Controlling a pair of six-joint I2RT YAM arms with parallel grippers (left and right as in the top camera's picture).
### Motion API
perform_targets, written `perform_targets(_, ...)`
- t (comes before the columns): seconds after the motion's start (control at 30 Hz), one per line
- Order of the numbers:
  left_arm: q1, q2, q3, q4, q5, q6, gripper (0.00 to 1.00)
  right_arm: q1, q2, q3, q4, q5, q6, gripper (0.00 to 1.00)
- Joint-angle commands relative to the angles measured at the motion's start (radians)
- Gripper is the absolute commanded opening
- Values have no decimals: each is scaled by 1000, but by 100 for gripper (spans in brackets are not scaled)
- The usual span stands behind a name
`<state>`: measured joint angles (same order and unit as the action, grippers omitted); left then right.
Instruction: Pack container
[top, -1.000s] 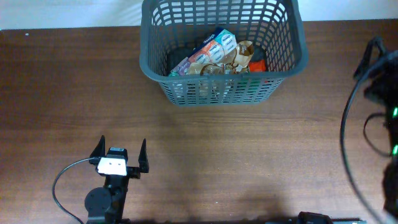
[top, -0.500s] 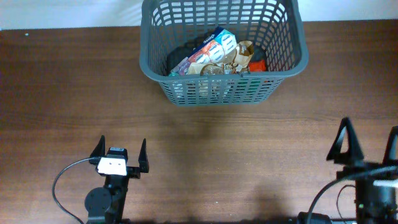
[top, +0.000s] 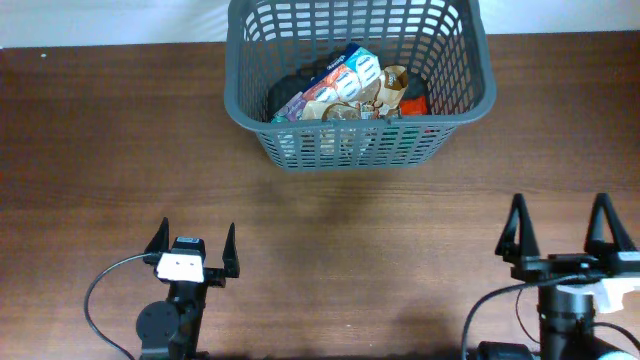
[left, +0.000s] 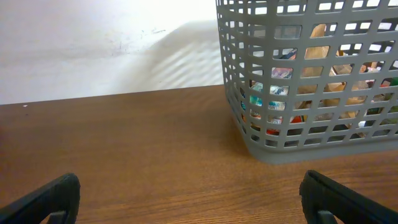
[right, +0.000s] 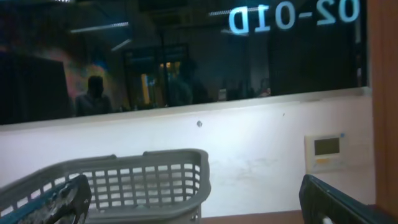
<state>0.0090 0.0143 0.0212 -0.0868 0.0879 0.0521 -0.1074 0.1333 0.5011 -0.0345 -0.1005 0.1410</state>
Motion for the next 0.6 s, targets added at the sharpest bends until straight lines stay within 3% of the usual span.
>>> perform_targets(0.0, 7, -9, -5, -3, -10, 5, 99, 11, -17, -53, 14, -47, -10, 99)
perform_targets(0.57, 7, -9, -5, -3, -10, 5, 99, 44, -130, -294, 67, -42, -14, 99)
